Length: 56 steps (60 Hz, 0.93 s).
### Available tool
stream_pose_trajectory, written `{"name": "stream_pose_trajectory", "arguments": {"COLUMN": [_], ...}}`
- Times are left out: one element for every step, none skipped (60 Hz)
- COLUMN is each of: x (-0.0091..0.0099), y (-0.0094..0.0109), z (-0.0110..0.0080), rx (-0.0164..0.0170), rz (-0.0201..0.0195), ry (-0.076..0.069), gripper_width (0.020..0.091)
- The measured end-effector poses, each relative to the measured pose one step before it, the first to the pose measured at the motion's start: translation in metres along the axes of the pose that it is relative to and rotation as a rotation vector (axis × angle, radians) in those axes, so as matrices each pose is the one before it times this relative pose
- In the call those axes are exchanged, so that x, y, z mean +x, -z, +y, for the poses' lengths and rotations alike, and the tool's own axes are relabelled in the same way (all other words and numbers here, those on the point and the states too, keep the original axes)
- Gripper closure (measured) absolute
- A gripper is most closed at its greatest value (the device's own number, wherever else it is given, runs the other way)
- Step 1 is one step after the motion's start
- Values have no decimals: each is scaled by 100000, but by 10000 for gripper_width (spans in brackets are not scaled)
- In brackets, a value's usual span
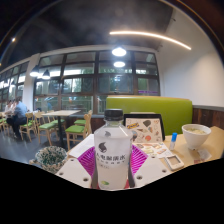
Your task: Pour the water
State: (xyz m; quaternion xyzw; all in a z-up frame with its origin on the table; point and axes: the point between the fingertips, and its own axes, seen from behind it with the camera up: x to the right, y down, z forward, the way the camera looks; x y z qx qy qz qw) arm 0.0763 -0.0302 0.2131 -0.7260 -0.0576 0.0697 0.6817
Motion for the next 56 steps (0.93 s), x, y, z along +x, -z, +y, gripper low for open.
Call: {"name": "stream_pose_trajectory", "arguments": {"x": [123, 249, 609, 12, 304, 353, 363, 400, 304, 129, 26, 202, 269, 280, 1099, 368, 439, 485, 419, 380, 378, 404, 358, 155, 334, 267, 157, 386, 684, -176, 346, 304, 384, 496, 142, 408, 383, 363, 394, 354, 361, 261, 188, 216, 133, 277, 275, 1093, 147, 414, 436, 413, 357, 321, 402, 378], "y": [482, 450, 779, 347, 511, 479, 446, 772, 552, 478, 186, 218, 388, 402, 1808, 298, 566, 563, 554, 524, 370, 392, 1401, 63, 527, 456, 453, 417, 1025, 5, 559, 535, 509, 689, 194, 538, 543, 508, 467, 420, 341, 1174, -151, 482, 450, 391, 390, 1223, -45, 559, 539, 485, 514, 323, 492, 496], "z": [-121, -197, -221, 174, -178, -249, -145, -56, -152, 161, -29, -145, -140, -174, -487, -17, -182, -232, -197, -53, -218, -139, -89, -25, -40, -102, -81, -168, -489, 169, -191, -56, -183, -267, -14, -234, -168, -182, -139, -252, -222, 21, -16, -119, -98, -186, -150, -454, 137, -176, -188, -243, -161, -38, -133, -132], "rx": [279, 487, 744, 615, 704, 590, -117, -336, 34, -29, -146, 204, 135, 212, 791, 581, 453, 391, 170, -439, 11, -83, -115, -19, -40, 56, -222, -70, 436, -248, 130, -111, -10, 102, -39, 208, -88, 23, -163, 42, -72, 191, -48, -40, -80, 16, -23, 46, -108, -84, -26, -12, -14, 75, -86, -108], "rz": [-72, 244, 233, 255, 259, 170, 311, 344, -50, -59, -30, 31, 190, 116, 583, 453, 261, 187, 90, 31, 79, 174, -133, -261, -25, -375, -672, 167, -46, 12, -64, -15, -41, 53, 61, -36, -38, -72, 28, -36, -13, 122, 58, -115, -60, -51, -17, 252, 72, 25, 61, 40, -25, 60, -60, -70], "ry": [655, 445, -60, -103, -53, 101, -454, -415, -14, 205, -71, -211, -367, -559, -567, -661, -814, -774, -307, 132, 77, 470, 122, 277, -127, -242, 237, -213, -78, 38, 112, 40, -2, -156, -127, -66, -149, 115, 36, 103, -15, -146, -129, 147, 8, 71, -60, -90, 96, 14, 4, -34, -2, -113, 19, 40], "gripper_width": [682, 683, 682, 681, 679, 679, 673, 675, 676, 676, 650, 653, 641, 617, 602, 580, 564, 546, 530, 522, 476, 437, 410, 328, 278, 263, 258, 257, 261, 262, 262, 265, 265, 265, 263, 263, 263, 263, 263, 264, 265, 264, 264, 264, 265, 264, 265, 265, 265, 264, 266, 263, 263, 263, 263, 263]}}
